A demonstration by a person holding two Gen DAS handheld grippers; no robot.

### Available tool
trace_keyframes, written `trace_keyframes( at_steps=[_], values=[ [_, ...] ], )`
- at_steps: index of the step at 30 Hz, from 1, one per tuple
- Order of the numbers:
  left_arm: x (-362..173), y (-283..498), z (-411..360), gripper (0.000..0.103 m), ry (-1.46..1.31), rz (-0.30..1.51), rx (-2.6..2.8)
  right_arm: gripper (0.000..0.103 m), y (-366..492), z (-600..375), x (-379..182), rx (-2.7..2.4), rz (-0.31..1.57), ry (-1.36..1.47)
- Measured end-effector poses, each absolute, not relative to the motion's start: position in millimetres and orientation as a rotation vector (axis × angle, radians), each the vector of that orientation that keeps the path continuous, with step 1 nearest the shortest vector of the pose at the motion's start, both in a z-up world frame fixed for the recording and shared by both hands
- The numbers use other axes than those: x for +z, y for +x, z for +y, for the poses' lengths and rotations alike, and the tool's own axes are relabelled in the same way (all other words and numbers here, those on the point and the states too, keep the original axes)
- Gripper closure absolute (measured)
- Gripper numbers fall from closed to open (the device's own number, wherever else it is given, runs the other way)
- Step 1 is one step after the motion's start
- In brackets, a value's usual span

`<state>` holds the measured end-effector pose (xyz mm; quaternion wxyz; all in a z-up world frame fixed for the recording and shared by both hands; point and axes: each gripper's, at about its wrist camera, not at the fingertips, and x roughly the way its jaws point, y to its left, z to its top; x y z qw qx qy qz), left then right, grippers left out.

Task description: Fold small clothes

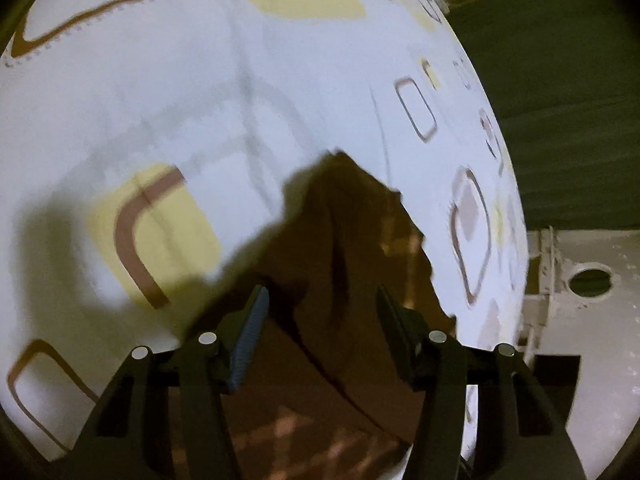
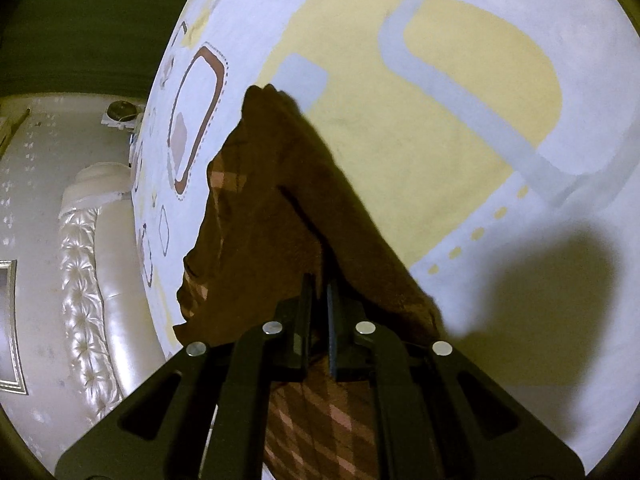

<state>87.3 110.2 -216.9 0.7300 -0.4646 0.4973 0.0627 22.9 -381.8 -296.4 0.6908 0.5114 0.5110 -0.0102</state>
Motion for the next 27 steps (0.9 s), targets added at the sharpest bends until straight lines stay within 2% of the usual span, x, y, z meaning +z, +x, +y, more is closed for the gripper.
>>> trace_keyframes(
  at_steps=[11, 12, 14, 17, 27],
  values=[
    [-254, 96, 115, 0.047, -1.105, 1.121, 0.232, 0.097, 23, -382, -298, -0.003, 1.143, 1.159],
    [-256, 96, 118, 0.048, -1.106, 1.121, 0.239, 0.097, 23, -382, -299, 0.0, 1.144, 1.159],
    [-259, 96, 119, 0.076, -1.092, 1.133, 0.257, 0.097, 22, -381, -299, 0.004, 1.144, 1.165],
    [-264, 94, 123, 0.09, -1.095, 1.139, 0.262, 0.097, 22, -380, -300, 0.011, 1.145, 1.174],
    [-266, 77, 144, 0.094, -1.099, 1.11, 0.309, 0.097, 25, -369, -293, 0.048, 1.152, 1.143]
  ],
)
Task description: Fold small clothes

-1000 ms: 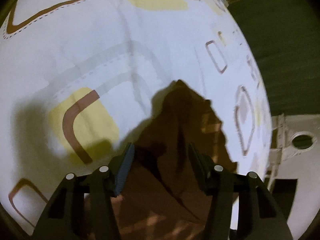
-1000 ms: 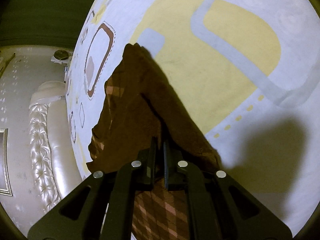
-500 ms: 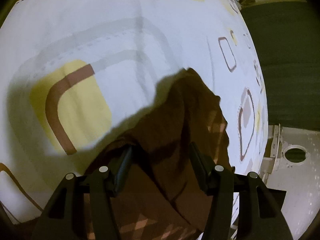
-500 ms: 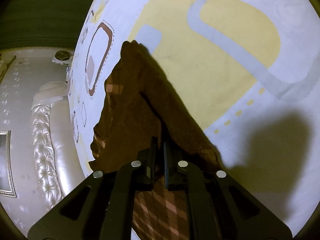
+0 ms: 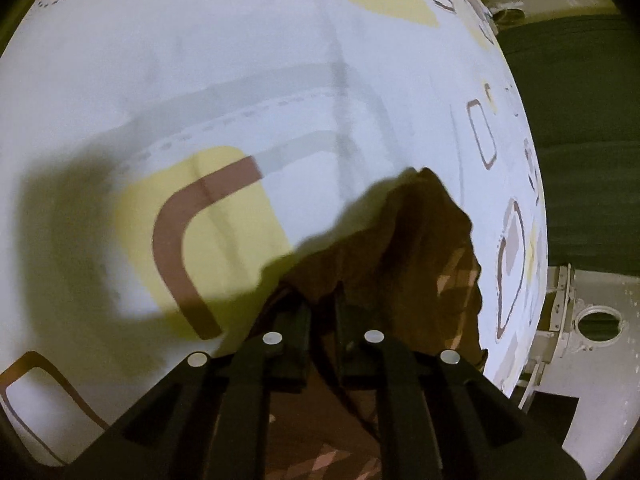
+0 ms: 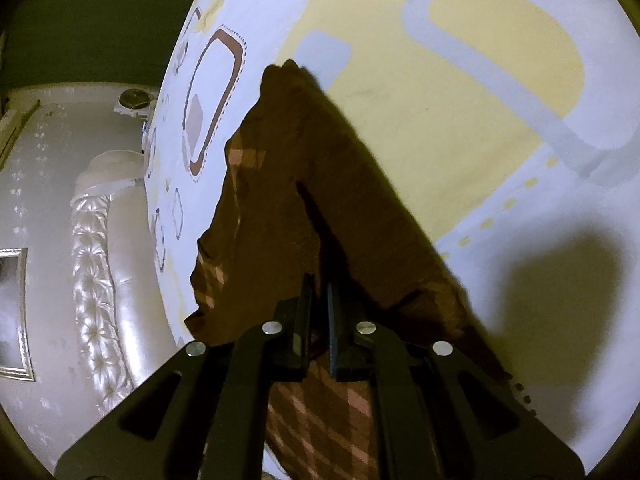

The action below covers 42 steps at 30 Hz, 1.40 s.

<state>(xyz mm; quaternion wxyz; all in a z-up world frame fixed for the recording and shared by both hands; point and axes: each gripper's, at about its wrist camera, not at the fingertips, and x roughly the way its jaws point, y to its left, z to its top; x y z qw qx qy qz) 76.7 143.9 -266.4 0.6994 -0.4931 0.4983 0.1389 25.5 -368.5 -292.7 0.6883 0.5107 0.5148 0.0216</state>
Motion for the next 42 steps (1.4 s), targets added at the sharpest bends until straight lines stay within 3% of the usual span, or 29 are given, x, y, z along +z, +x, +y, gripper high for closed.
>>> trace_keyframes(
  at_steps=[4, 11, 15, 16, 17, 20, 29, 42],
  values=[
    [-268, 83, 139, 0.093, -1.056, 1.134, 0.301, 0.103, 18, -380, -298, -0.038, 1.153, 1.109],
    [-270, 91, 138, 0.091, -0.987, 1.174, 0.246, 0.103, 10, -396, -309, -0.061, 1.173, 1.114],
    [-256, 88, 135, 0.075, -0.908, 1.181, 0.153, 0.102, 0, -404, -307, -0.016, 1.145, 1.166],
    [-251, 84, 135, 0.064, -0.87, 1.178, 0.128, 0.1, -4, -405, -305, -0.005, 1.143, 1.158],
    [-247, 80, 134, 0.057, -0.835, 1.178, 0.112, 0.091, -11, -408, -302, 0.028, 1.145, 1.136],
    [-237, 57, 136, 0.056, -0.721, 1.2, 0.032, 0.069, -35, -414, -301, 0.089, 1.191, 1.074],
    [-264, -44, 150, 0.056, -0.6, 1.463, -0.103, 0.058, -119, -429, -312, 0.242, 1.372, 1.057],
    [-272, -106, 120, 0.048, -0.53, 1.602, -0.339, 0.048, -176, -405, -319, 0.53, 1.638, 0.933]
  ],
)
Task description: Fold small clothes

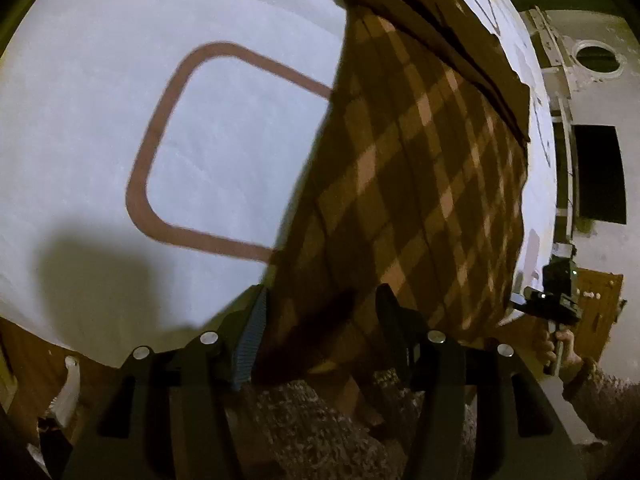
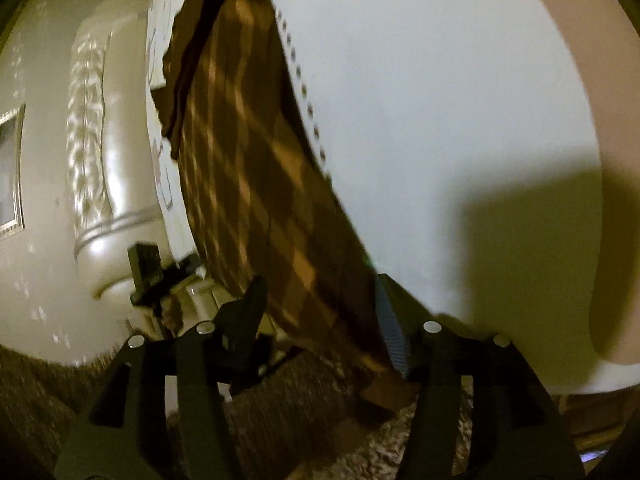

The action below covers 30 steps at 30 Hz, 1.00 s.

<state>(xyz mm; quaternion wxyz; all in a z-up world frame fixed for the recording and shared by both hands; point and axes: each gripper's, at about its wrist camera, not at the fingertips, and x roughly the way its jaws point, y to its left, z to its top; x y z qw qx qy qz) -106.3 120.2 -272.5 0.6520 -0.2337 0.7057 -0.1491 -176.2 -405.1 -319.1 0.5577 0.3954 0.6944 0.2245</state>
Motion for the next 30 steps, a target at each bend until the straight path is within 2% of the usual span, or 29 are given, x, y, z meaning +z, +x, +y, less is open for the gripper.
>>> trace_keyframes(
  at_steps=[9, 20, 25, 30],
  values=[
    [-282, -120, 121, 0.048, -0.541, 1.654, -0.429, 0.038, -179, -392, -324, 0.629, 1.697, 0.95],
    [-292, -125, 131, 0.048, -0.672, 1.677, -0.48, 0.037, -177, -383, -328, 0.713, 1.725, 0.917],
    [-291, -126, 129, 0.048, -0.661, 1.68, -0.475, 0.038, -177, -379, -329, 0.728, 1.718, 0.928],
    [-291, -127, 125, 0.048, -0.646, 1.698, -0.49, 0.048, -180, -368, -333, 0.765, 1.732, 0.935]
  ],
)
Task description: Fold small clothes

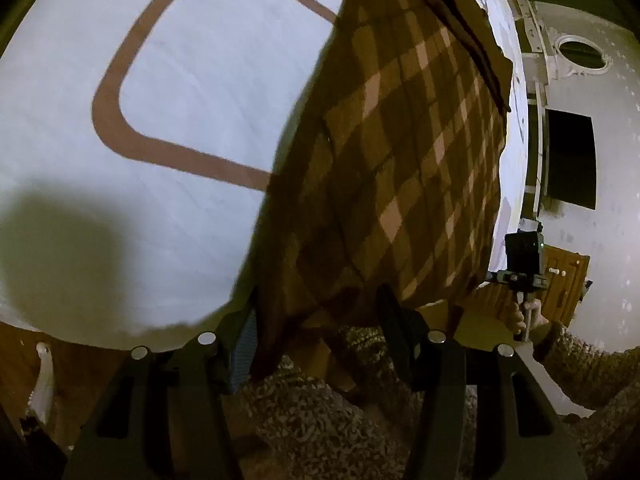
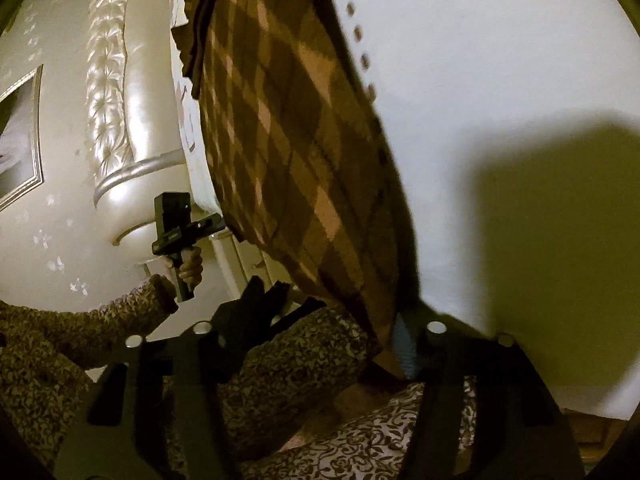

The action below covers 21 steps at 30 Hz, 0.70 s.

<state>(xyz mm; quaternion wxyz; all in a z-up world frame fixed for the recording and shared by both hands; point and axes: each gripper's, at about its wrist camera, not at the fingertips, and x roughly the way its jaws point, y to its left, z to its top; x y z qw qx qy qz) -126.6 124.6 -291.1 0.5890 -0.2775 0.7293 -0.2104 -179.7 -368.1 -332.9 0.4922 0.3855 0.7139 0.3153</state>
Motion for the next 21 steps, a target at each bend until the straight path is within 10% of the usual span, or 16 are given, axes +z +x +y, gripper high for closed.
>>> trace_keyframes(
  at_steps=[7, 10, 21],
  values=[
    [-293, -125, 117, 0.065, -0.577, 1.742, -0.488, 0.091, -184, -358, -342, 0.738, 1.776, 0.887],
    [-298, -127, 120, 0.097, -0.616, 1.787, -0.5, 0.095, -191, -358, -340, 0.74, 1.79, 0.9],
    [-257, -106, 109, 0.099, -0.876, 1.592, -0.638, 0.098, -198, -363, -298, 0.764, 1.64, 1.177]
  ],
)
